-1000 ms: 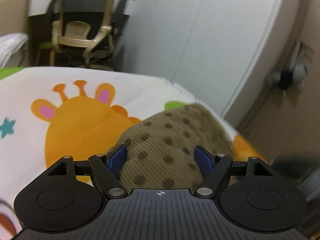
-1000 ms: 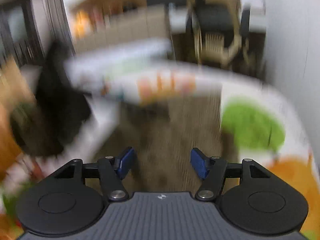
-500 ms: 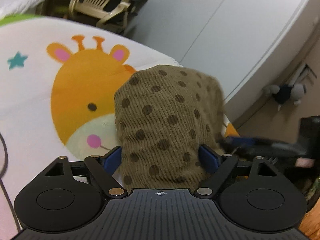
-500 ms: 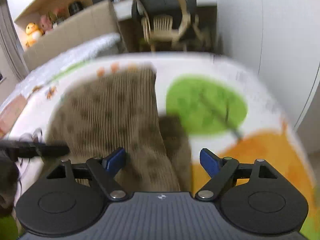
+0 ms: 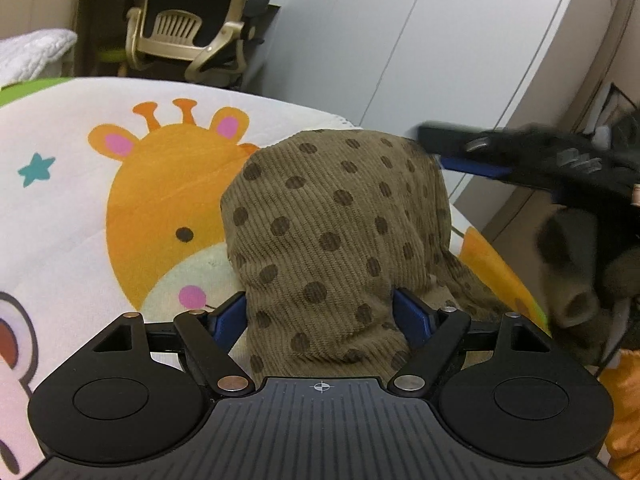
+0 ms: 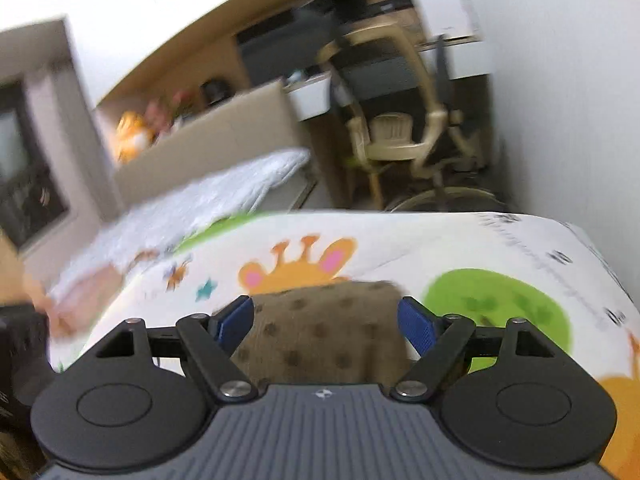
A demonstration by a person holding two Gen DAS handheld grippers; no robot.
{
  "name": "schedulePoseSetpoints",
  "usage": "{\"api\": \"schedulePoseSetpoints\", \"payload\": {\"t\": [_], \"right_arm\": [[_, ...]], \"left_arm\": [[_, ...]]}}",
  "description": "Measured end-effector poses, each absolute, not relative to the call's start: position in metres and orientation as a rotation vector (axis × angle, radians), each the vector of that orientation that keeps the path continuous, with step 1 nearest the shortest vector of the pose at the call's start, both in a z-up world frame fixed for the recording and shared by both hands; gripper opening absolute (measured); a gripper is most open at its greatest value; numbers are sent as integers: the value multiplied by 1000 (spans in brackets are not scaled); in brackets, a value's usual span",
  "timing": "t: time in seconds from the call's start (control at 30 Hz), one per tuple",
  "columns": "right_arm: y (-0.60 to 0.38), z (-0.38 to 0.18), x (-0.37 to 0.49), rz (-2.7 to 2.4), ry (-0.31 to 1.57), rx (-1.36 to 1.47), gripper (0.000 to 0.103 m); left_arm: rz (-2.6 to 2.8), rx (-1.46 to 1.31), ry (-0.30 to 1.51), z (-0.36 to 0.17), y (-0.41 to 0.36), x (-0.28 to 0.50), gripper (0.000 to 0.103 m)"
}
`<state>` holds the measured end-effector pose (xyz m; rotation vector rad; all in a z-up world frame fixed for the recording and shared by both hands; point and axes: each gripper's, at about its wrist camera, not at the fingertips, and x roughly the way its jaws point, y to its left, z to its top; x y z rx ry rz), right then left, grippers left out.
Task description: Fold clothes
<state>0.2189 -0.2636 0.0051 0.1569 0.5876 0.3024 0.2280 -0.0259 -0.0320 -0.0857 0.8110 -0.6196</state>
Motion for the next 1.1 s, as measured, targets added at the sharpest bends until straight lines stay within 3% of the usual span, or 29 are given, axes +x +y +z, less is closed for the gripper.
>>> {"api": "schedulePoseSetpoints", "payload": {"t": [0.13, 0.5, 0.8, 0.9, 0.93, 0.97, 1.0, 1.1], "right_arm": [[-243, -30, 237, 220, 708, -17, 84], [-265, -20, 198, 143, 704, -91, 84], [-309, -25, 146, 283, 703, 232, 81], [-302, -40, 147, 313, 734, 268, 61], [-299, -40, 148, 318, 729, 277, 50], [-295, -39, 149, 322, 718, 286, 31], [-293, -33, 148, 323, 703, 290, 23], [-291, -7, 131, 333, 626, 262, 17]], "left_arm": [[-618, -61, 804, -29, -29, 227, 84], [-608, -94, 733, 0, -18, 226, 88], [-624, -55, 750, -8, -20, 239, 64], [-651, -87, 750, -10, -17, 240, 58], [-660, -108, 753, -11, -15, 241, 54], [-670, -134, 757, -11, -11, 242, 52], [-681, -159, 761, -11, -8, 243, 49], [-724, -205, 750, -4, -5, 242, 42]]}}
